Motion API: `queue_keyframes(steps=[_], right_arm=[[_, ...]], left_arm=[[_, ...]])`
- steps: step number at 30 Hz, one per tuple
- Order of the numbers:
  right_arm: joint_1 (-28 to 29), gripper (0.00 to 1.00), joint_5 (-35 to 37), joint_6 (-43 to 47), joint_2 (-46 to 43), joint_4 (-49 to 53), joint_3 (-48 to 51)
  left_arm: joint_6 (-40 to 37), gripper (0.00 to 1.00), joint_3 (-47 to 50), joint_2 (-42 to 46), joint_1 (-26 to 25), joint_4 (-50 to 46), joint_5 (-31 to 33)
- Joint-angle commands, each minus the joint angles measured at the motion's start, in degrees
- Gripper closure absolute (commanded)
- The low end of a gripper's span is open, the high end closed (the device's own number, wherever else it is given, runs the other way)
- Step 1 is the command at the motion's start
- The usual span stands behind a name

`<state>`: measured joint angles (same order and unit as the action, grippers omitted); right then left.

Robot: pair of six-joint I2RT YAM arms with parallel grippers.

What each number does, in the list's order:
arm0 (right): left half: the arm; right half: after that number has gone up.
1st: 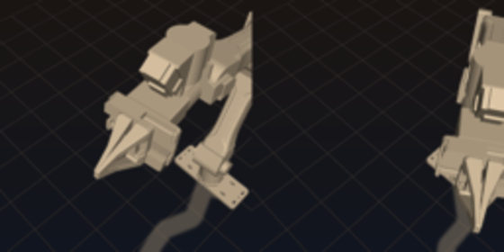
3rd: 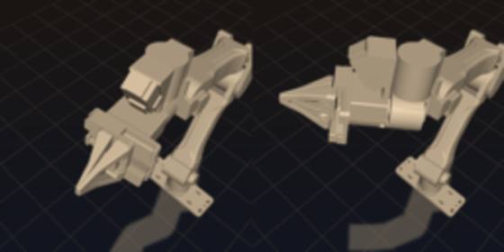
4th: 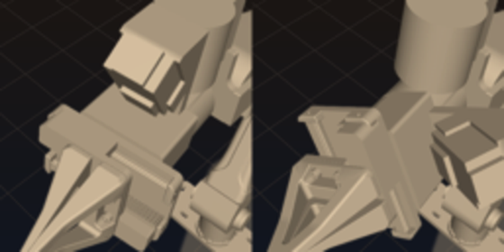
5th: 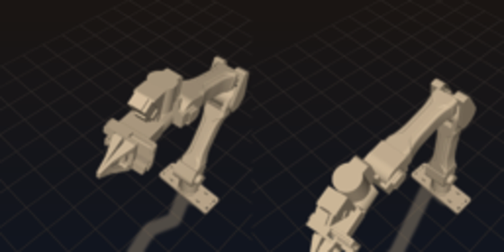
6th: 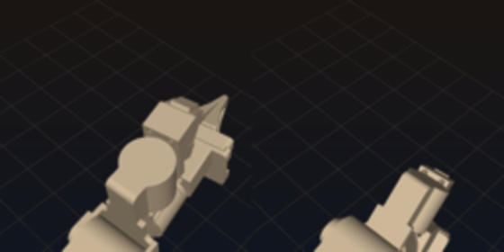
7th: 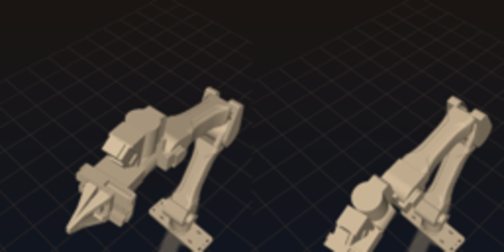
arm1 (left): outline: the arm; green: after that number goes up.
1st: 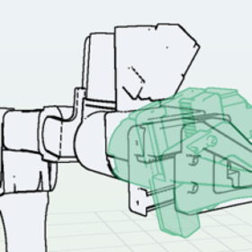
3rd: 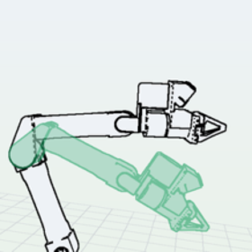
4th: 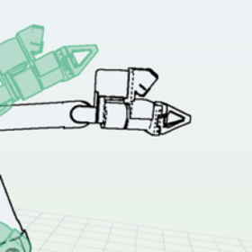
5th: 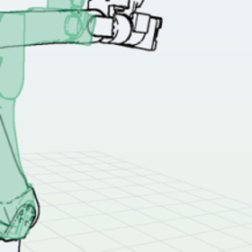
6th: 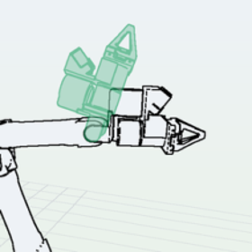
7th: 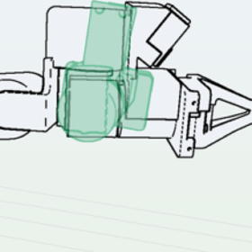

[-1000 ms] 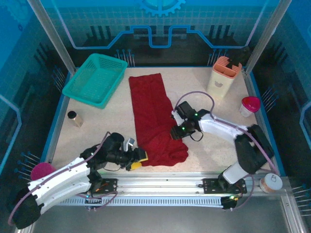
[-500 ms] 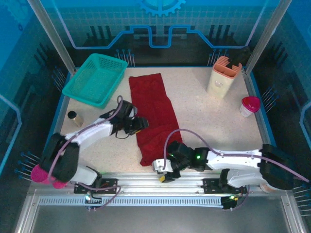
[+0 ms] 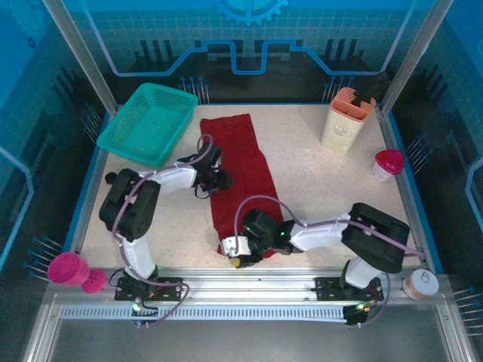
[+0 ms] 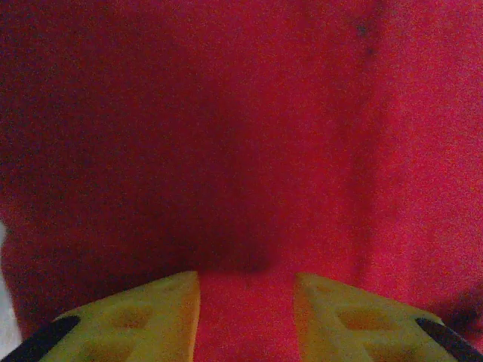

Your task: Fold the inside-out t-shirt

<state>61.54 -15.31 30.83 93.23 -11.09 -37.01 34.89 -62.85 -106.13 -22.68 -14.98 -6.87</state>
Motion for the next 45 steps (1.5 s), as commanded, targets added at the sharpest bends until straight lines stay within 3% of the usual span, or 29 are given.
queue_keyframes(steps=[1, 4, 7, 12, 14, 20, 23, 27, 31, 33, 35, 37, 39, 42, 45], right_arm=[[-0.4, 0.54, 1.1, -0.1, 3.8, -3.7, -1.1], [-0.1, 0.80, 3.0, 2.3, 3.9, -4.8, 0.2], [0.4, 0.95, 1.9, 6.9, 0.5, -6.8, 3.1], [1.3, 1.00, -4.7, 13.4, -6.6, -1.7, 4.9], [1.4, 1.00, -5.1, 16.9, -6.1, 3.0, 3.5], [3.3, 1.00, -4.3, 20.5, 0.4, 2.5, 2.4], [4.2, 0.95, 0.3, 17.4, 1.4, -3.6, 4.2], [3.7, 0.60, 7.8, 5.0, -1.6, -22.0, 9.7], [2.6, 0.47, 12.1, -6.8, -10.6, -28.2, 12.8], [1.5, 0.41, 15.8, -13.6, -17.1, -22.5, 11.9], [-1.0, 0.30, 19.7, -21.2, -24.0, -9.9, 8.9], [-6.2, 0.23, 23.3, -34.6, -29.4, 6.6, 4.4], [-12.6, 0.22, 24.9, -50.2, -32.5, 21.8, -0.1], [-25.8, 0.24, 16.1, -68.3, -34.9, 41.2, -2.9], [-37.3, 0.26, 0.2, -70.0, -35.1, 49.7, -1.7]], left_arm=[[-1.2, 0.64, -1.7, -3.1, 1.4, 0.8, -0.9], [-2.5, 0.67, -3.7, -5.8, 2.2, 1.5, -0.6], [-3.9, 0.67, -6.2, -8.2, 2.6, 1.8, -1.0], [-6.0, 0.71, -10.9, -12.3, 3.0, 2.8, 0.0], [-7.2, 0.72, -14.0, -14.7, 3.2, 1.7, 1.4], [-10.4, 0.72, -19.7, -19.9, 4.3, 2.8, -0.7], [-13.4, 0.68, -19.0, -18.5, 4.4, 4.0, -2.4], [-16.0, 0.59, -16.7, -13.8, 4.4, 3.6, -6.2], [-16.8, 0.53, -14.0, -5.6, 4.4, -0.1, -7.3], [-17.4, 0.51, -11.9, -0.2, 4.4, -1.0, -7.5], [-18.1, 0.48, -9.4, 5.9, 4.3, -1.9, -7.3], [-19.9, 0.47, -5.0, 12.8, 3.8, -1.8, -8.7], [-22.2, 0.47, 1.1, 19.6, 1.7, -0.3, -8.9], [-22.4, 0.43, 9.7, 28.7, -5.6, -1.3, -3.0], [-10.8, 0.39, 16.3, 33.5, -11.5, -7.5, -2.8]])
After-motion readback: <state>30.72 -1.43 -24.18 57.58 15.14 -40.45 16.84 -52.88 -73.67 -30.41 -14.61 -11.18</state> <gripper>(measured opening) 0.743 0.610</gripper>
